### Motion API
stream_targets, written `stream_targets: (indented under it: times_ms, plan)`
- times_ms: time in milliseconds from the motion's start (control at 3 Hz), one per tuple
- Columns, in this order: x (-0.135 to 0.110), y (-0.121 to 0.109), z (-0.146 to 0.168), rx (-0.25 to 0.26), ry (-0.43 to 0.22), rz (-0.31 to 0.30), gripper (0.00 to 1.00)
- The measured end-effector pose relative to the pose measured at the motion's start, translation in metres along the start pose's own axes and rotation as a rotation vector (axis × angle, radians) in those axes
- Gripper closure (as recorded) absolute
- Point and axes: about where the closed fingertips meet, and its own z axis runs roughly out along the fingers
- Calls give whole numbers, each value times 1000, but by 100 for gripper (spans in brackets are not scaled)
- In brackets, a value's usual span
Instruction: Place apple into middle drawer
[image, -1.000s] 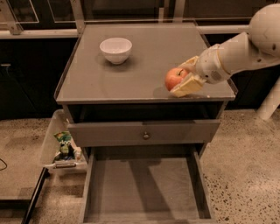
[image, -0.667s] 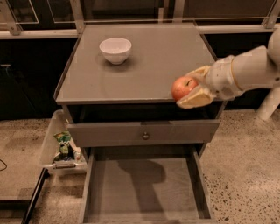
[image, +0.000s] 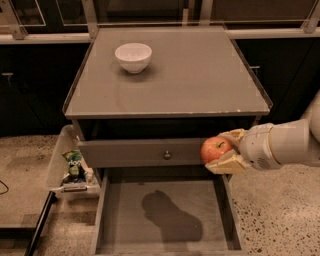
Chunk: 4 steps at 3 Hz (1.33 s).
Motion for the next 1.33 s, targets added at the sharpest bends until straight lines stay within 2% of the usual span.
stream_targets:
  times_ms: [333,667,1000,1333]
  plan:
    - [0,0,0,0,0,0,100]
    - [32,10,33,-59,51,74,100]
    - [92,33,84,-127,119,155,100]
    - [140,49,128,-136,154,162,100]
